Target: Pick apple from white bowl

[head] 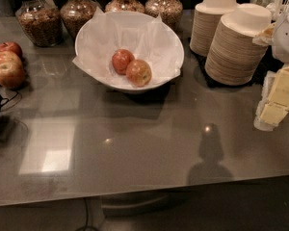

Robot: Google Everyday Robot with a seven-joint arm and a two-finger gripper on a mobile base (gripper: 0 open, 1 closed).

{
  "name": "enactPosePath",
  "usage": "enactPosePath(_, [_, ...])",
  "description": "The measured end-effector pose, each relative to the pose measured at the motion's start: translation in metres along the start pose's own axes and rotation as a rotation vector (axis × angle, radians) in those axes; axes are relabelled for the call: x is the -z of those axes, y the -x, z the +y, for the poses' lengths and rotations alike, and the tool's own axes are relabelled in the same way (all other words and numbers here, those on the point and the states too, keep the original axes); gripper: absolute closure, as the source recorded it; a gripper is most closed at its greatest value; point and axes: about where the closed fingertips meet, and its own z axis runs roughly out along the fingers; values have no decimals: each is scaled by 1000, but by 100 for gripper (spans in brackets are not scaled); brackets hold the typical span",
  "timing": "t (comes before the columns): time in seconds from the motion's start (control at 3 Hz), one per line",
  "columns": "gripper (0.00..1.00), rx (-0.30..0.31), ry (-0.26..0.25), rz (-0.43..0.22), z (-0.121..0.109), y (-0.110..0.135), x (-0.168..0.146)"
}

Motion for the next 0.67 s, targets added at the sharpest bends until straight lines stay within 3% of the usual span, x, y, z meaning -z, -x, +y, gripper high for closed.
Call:
enactPosePath(0.33, [0,6,-13,-19,-2,6,1])
enactPosePath(0.67, [0,50,-65,-88,-15,37,4])
